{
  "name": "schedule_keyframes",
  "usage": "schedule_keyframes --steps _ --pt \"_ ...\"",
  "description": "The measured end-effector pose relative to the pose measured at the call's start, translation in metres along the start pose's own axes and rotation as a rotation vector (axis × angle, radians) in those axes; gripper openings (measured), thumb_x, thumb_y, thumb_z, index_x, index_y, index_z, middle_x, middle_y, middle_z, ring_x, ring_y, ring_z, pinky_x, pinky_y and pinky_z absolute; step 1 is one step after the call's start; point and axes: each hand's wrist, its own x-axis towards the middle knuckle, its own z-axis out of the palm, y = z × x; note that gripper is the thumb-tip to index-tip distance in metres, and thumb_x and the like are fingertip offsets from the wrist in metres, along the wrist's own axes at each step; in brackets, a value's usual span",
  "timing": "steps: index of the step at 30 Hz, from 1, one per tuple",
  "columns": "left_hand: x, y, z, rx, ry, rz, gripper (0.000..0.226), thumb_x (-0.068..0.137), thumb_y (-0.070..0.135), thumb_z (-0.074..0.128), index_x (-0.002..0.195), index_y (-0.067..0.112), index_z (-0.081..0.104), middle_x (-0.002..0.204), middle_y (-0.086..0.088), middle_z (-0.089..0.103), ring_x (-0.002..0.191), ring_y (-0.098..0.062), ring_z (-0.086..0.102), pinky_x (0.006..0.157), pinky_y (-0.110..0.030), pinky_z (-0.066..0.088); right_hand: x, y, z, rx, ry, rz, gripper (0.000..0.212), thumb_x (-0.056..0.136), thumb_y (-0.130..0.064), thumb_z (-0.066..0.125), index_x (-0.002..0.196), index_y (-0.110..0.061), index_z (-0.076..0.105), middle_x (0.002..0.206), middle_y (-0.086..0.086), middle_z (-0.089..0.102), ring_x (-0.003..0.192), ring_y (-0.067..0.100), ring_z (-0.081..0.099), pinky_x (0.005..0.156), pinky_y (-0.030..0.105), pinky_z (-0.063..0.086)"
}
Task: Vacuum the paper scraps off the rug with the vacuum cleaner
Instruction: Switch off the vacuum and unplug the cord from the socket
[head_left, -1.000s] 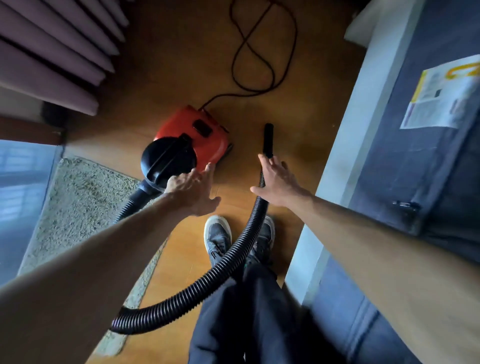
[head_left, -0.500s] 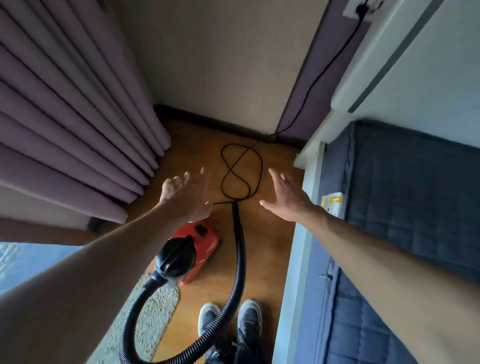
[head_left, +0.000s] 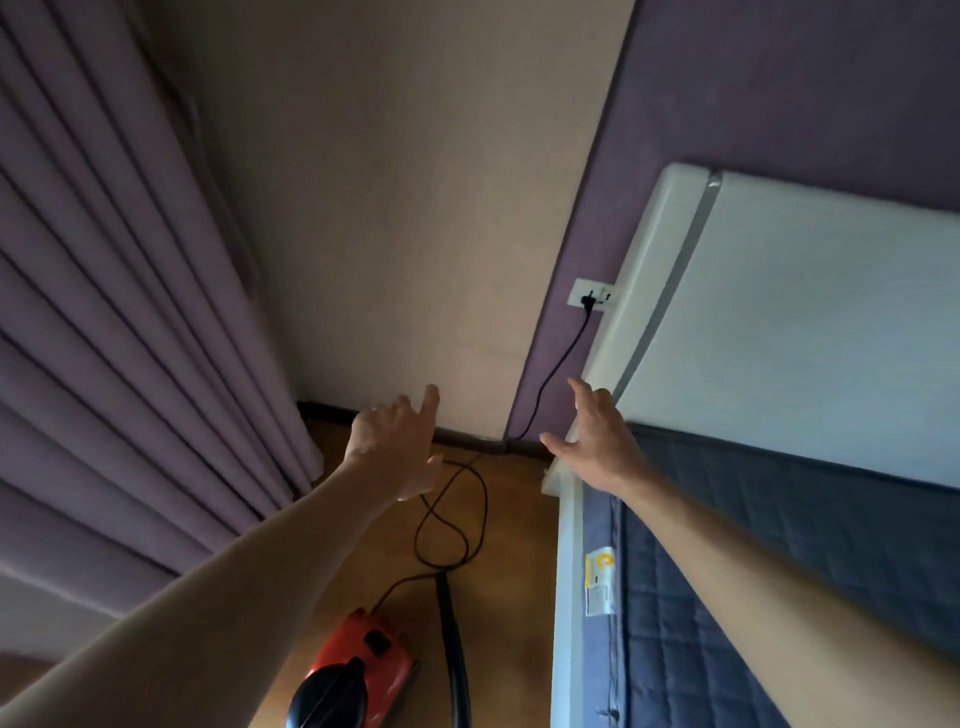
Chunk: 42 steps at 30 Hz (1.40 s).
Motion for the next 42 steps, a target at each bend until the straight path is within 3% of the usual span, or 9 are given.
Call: schedule_keyframes --steps 5,13,17,23,26,32,37,42 --pt "0.005 0.013 -0.024 -0.011 0.058 0.071 0.091 0.094 0.058 0.049 0.157 0.021 -0.005 0.139 -0.013 0.048 0.114 -0.028 0.058 0.089 -0.037 0.05 0.007 -0.005 -0.041 0.097 0.106 0.068 0.084 0.087 -0.04 0.069 0.151 -0.015 0.02 0.14 0.016 0.04 0.127 0.03 0.046 0.098 0.035 0.044" --pt "0.043 0.032 -0.012 -0.015 0.039 0.129 0.09 0.095 0.058 0.046 0.157 0.019 -0.006 0.137 -0.013 0.048 0.112 -0.027 0.058 0.086 -0.034 0.049 0.054 0.013 -0.056 0.118 0.108 0.129 0.084 0.089 -0.041 0.067 0.152 -0.017 0.017 0.145 0.015 0.036 0.131 0.03 0.044 0.099 0.037 0.044" --pt "0.088 0.041 0.004 0.007 0.007 0.15 0.089 0.096 0.058 0.045 0.157 0.018 -0.005 0.134 -0.013 0.048 0.107 -0.025 0.057 0.078 -0.032 0.044 0.103 0.035 -0.046 0.173 0.106 0.148 0.083 0.089 -0.038 0.066 0.153 -0.018 0.016 0.146 0.014 0.034 0.132 0.03 0.042 0.1 0.037 0.042" --pt "0.177 0.074 0.044 -0.068 -0.062 0.193 0.084 0.096 0.052 0.045 0.157 0.021 -0.004 0.134 -0.014 0.047 0.107 -0.026 0.055 0.086 -0.037 0.051 0.188 0.065 -0.022 0.33 0.099 0.177 0.083 0.09 -0.034 0.067 0.154 -0.02 0.015 0.146 0.013 0.033 0.133 0.03 0.04 0.103 0.04 0.039" --pt "0.216 0.097 0.065 -0.096 -0.078 0.207 0.084 0.095 0.048 0.047 0.158 0.018 -0.001 0.132 -0.013 0.049 0.106 -0.025 0.057 0.085 -0.035 0.051 0.227 0.081 -0.004 0.394 0.108 0.166 0.082 0.09 -0.033 0.067 0.154 -0.017 0.018 0.147 0.011 0.035 0.135 0.025 0.038 0.104 0.033 0.035" --pt "0.273 0.133 0.112 -0.158 -0.126 0.22 0.081 0.092 0.041 0.051 0.157 0.017 0.008 0.13 -0.014 0.054 0.105 -0.028 0.061 0.079 -0.035 0.053 0.284 0.107 0.03 0.405 0.178 0.155 0.081 0.089 -0.026 0.066 0.153 -0.015 0.018 0.149 0.01 0.036 0.136 0.023 0.033 0.1 0.028 0.03" --pt "0.311 0.152 0.145 -0.176 -0.141 0.236 0.08 0.093 0.045 0.05 0.157 0.019 0.009 0.13 -0.016 0.054 0.104 -0.03 0.063 0.078 -0.036 0.055 0.307 0.12 0.052 0.431 0.283 0.163 0.082 0.091 -0.018 0.065 0.154 -0.01 0.013 0.153 0.013 0.03 0.14 0.025 0.028 0.11 0.027 0.023" --pt "0.34 0.172 0.168 -0.262 -0.072 0.234 0.071 0.096 0.048 0.044 0.153 0.018 0.014 0.13 -0.015 0.051 0.106 -0.029 0.06 0.079 -0.034 0.052 0.333 0.129 0.072 0.535 0.372 0.216 0.079 0.092 -0.017 0.062 0.153 -0.005 0.014 0.154 0.015 0.032 0.143 0.026 0.032 0.118 0.04 0.028"
